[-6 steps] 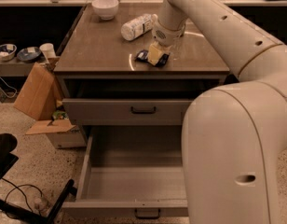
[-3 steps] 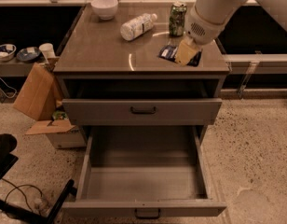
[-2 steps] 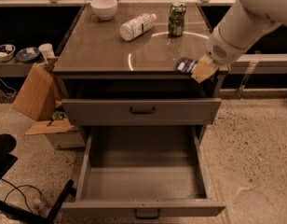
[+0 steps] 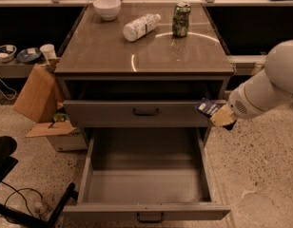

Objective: Place rxbar blueberry into middle drawer

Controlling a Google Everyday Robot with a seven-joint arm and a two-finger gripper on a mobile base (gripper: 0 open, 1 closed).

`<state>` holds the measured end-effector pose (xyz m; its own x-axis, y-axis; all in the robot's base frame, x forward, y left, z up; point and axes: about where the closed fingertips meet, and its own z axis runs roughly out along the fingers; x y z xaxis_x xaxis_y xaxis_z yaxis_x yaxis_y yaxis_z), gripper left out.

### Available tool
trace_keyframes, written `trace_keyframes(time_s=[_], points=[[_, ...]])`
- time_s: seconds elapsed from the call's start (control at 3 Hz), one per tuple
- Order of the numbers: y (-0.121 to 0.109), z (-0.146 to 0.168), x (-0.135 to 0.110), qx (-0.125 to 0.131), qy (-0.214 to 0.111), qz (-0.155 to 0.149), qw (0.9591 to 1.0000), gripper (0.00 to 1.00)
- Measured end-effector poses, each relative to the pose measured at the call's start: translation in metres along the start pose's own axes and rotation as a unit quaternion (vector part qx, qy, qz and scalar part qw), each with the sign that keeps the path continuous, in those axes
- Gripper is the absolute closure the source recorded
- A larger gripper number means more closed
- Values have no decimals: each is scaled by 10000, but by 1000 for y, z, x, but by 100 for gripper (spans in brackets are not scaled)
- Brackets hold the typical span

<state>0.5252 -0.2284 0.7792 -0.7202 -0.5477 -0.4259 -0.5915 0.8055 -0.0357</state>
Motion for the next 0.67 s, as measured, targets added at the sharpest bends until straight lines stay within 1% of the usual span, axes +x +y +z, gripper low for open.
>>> trace_keyframes(time_s=[0.33,0.67], points=[[1,39,31,-293,-66,399,9987,100],[1,39,31,-293,-66,399,9988,100]])
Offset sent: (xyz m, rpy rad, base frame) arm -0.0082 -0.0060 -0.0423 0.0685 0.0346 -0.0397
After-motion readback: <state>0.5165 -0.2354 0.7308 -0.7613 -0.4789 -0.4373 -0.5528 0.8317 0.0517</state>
